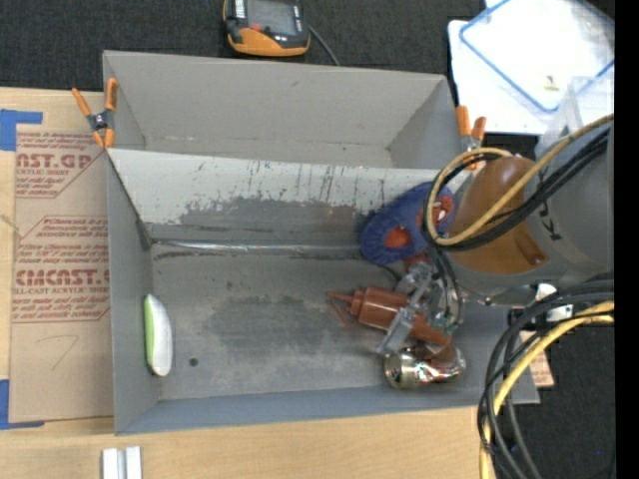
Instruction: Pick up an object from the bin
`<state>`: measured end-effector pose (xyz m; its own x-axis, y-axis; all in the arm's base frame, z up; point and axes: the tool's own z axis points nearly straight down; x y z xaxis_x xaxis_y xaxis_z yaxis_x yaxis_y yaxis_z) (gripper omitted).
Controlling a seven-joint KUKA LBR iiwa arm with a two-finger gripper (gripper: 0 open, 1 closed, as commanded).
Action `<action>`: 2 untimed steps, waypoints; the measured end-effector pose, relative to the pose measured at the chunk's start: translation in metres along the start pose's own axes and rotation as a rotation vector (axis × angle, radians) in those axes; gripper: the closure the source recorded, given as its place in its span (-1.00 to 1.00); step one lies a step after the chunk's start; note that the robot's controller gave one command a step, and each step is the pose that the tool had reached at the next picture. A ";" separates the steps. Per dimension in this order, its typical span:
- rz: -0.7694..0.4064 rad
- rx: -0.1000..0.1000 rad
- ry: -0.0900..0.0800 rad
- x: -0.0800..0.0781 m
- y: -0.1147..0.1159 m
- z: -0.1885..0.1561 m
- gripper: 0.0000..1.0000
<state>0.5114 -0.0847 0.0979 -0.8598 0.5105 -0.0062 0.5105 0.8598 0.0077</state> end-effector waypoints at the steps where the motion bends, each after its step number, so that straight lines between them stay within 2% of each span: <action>1: -0.237 0.002 -0.019 0.006 0.014 0.029 -1.00; 2: 0.324 -0.014 0.005 -0.016 0.011 0.026 1.00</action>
Offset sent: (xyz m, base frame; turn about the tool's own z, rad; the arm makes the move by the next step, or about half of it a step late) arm 0.0171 -0.0105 -0.0279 0.3396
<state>0.5311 -0.0839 0.0720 -0.6524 0.7578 0.0039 0.7577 0.6522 0.0219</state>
